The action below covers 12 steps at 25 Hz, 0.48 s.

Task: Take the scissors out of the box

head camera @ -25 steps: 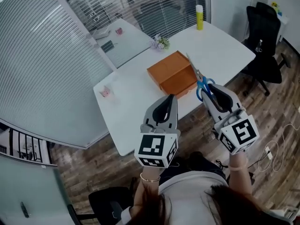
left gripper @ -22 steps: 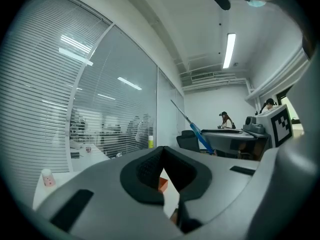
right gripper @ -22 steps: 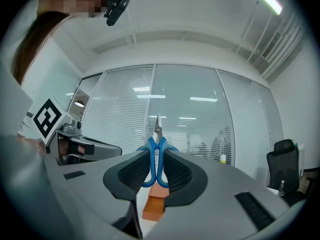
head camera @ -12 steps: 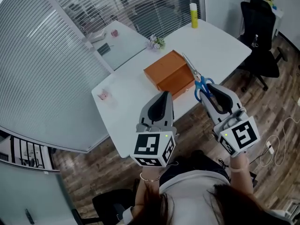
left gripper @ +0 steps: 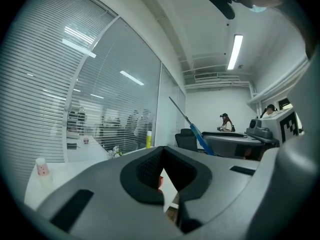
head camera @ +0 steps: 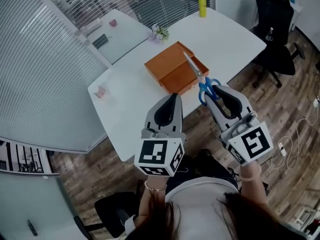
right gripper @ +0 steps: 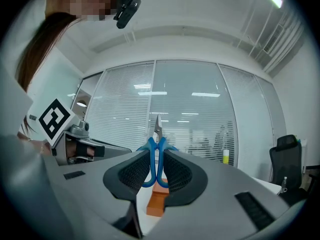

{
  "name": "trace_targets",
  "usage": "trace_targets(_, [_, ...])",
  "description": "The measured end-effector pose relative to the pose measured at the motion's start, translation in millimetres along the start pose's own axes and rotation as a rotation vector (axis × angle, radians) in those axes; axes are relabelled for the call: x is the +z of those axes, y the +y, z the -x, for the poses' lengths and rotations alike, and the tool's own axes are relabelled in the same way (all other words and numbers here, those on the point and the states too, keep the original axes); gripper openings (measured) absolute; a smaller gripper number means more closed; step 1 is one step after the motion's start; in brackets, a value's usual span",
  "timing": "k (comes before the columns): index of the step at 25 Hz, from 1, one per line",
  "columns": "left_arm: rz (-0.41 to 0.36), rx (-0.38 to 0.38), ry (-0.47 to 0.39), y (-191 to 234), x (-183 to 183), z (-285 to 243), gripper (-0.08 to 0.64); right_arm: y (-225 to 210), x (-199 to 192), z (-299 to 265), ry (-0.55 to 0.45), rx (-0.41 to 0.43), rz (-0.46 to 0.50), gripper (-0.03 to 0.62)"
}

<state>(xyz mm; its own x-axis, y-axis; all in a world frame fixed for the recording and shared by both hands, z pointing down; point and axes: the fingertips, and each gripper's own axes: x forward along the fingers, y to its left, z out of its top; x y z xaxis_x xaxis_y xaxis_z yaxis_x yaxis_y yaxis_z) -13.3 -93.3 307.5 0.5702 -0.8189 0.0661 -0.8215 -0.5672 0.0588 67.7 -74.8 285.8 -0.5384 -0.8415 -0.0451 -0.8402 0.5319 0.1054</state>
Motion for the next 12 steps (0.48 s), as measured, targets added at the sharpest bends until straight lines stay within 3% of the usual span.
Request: trace_targets(12, [-0.018, -0.016, 0.009, -2.0, 2.6, 1.5, 0.017, -4.2, 3.7, -0.6, -0.013, -0.005, 0.003, 0.112])
